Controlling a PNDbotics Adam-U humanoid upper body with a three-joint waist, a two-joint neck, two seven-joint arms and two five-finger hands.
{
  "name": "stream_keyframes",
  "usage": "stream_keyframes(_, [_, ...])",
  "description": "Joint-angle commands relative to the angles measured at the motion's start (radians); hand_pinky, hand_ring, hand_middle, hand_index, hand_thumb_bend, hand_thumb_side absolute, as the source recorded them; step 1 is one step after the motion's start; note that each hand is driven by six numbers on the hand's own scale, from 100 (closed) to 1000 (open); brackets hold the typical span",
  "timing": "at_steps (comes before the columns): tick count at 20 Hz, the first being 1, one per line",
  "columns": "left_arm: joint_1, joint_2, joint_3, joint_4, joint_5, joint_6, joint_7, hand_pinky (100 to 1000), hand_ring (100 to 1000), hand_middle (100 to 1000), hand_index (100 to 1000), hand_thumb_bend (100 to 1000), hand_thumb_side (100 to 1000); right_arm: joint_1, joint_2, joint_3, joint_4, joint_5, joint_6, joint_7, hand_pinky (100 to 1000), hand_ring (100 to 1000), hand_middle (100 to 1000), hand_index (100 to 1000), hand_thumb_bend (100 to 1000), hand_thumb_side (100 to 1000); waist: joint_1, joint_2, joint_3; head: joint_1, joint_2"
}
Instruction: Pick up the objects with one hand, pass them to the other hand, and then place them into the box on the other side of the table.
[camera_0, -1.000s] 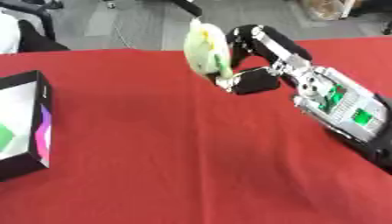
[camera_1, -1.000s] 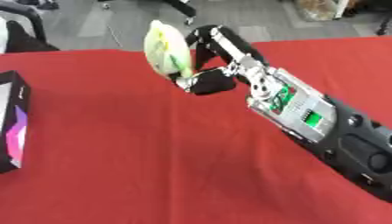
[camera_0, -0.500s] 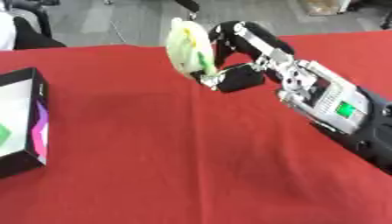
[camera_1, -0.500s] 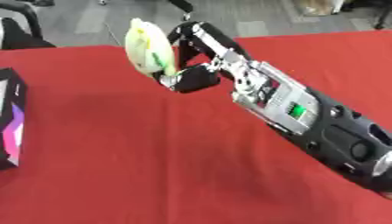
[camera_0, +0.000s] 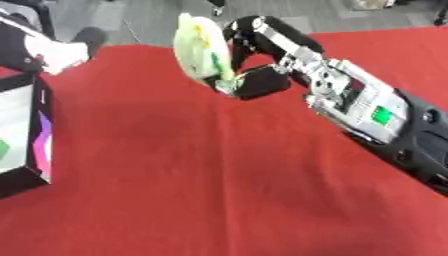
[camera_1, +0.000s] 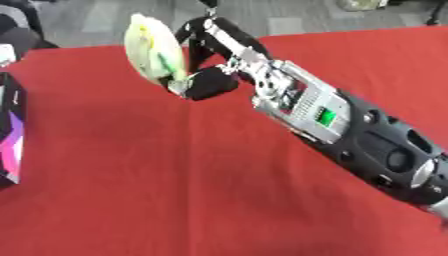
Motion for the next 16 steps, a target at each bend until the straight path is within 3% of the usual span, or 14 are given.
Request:
stream_keyframes(1, [-0.028, 0.006, -0.008, -0.042, -0.023, 0.008, 0.028, 879, 856, 814, 916, 100, 245, -0.019, -0.005, -0.004, -0.014, -0.005, -0.002, 0.002, 694, 499, 309, 415, 343, 100, 0.008, -0.041, 0.003, -0.007, 0.001])
stream_keyframes(16, [-0.044, -0.068, -0.050, -0.055, -0.131, 0.039, 0.041, 878, 866, 825, 906, 130, 253, -0.037, 0.017, 0.013, -0.014, -0.008, 0.033, -0.023, 670, 485, 295, 397, 359, 100, 0.004, -0.037, 0.007, -0.029, -0.009])
